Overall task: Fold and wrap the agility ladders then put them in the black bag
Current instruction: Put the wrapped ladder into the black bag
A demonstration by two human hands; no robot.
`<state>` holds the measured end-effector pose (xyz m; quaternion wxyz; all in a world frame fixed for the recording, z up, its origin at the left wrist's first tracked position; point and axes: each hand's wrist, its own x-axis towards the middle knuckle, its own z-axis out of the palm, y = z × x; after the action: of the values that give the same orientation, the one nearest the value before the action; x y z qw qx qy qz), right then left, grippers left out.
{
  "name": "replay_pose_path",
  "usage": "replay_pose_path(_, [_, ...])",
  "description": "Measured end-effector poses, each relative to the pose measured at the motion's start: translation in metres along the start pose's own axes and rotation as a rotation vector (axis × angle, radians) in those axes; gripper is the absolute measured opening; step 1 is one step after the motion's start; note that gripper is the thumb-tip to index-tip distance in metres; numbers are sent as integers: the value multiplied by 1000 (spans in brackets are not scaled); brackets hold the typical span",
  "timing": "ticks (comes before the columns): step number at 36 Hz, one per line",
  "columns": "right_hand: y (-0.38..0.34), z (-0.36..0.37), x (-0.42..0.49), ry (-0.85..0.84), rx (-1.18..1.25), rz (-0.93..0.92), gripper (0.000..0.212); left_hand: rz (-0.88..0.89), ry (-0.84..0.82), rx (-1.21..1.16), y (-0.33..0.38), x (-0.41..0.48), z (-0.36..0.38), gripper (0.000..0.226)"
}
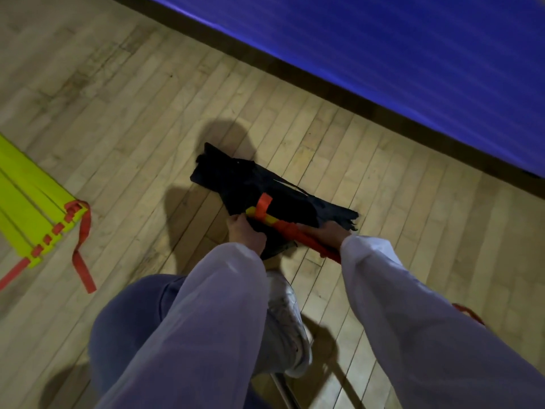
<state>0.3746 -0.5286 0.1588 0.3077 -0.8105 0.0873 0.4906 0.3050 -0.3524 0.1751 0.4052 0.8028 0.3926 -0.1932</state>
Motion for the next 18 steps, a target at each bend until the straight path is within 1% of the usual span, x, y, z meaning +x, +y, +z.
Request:
replay_pose_path(2, [4, 2, 0, -11, -39, 8, 45, 0, 62, -12, -2, 0, -2, 61])
replay_pose_path(4, [9, 5, -1, -1, -68, 8, 42, 54, 96, 18, -3, 0, -3, 67])
replay_pose_path(5, [10, 6, -1, 11, -85, 5, 42, 90, 76, 66, -2, 0, -3, 68])
replay_pose_path(9, [6, 9, 1, 58, -111, -19, 50, 266, -103, 364, -3, -6, 3, 72])
replay_pose_path(12, [1, 12, 2, 123, -178, -76, 54, 347, -141, 521, -6, -11, 8, 75])
replay_pose_path(15, [-6, 17, -2, 153, -255, -89, 58, 449, -178, 637, -7, -17, 14, 75])
replay_pose_path(17, [-12, 25, -2, 184, -280, -82, 53, 541, -203, 687, -5, -19, 20, 71])
replay_pose_path(18, [-12, 29, 1, 209, -297, -84, 44, 585, -216, 687, -3, -20, 24, 71])
